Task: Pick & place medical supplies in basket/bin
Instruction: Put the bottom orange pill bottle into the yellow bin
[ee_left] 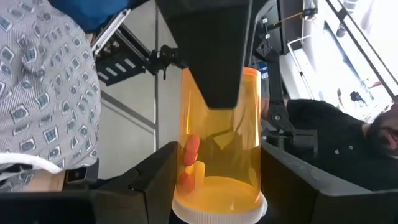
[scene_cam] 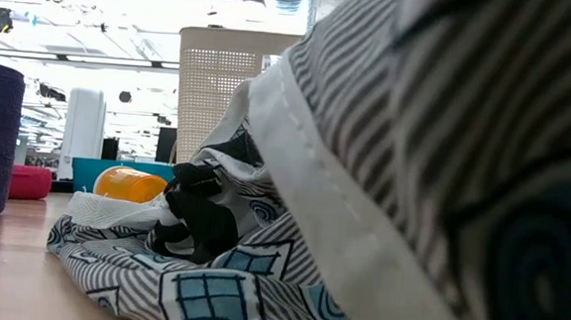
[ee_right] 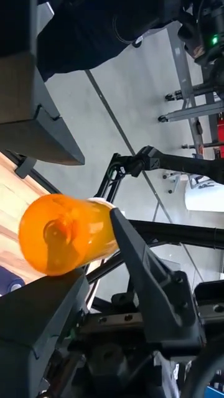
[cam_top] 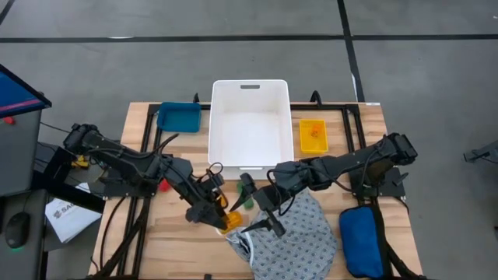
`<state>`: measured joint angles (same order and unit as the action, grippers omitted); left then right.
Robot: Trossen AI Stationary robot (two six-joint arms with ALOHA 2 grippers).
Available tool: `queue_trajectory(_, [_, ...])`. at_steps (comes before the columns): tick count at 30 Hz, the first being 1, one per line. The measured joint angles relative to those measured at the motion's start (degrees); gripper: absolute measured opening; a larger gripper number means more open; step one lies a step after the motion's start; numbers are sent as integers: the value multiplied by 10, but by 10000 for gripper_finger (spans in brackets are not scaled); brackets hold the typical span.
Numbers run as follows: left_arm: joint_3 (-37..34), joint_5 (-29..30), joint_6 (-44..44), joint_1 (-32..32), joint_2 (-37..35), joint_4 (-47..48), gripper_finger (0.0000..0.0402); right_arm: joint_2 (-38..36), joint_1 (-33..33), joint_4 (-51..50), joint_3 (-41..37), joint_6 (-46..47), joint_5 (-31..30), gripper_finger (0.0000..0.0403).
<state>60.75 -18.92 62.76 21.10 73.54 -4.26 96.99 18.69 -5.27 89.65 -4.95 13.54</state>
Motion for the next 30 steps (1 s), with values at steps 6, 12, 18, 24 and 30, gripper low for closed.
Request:
queue_trajectory(6, [0,0,0,0,0,1,198,0,-4,1,0,0,0,286])
queue_trajectory(12, [0,0,0,0,0,1,198,0,-6,1,0,0,0,285])
queue_trajectory(18, [0,0,0,0,0,-9,198,-1,-8,2,0,-2,0,285])
queue_trajectory(24, [0,0,0,0,0,-13,198,-1,-10,2,0,-6,-2,284])
queue_trajectory(30, [0,5,0,0,0,-13,198,-1,-12,2,0,-6,-2,247])
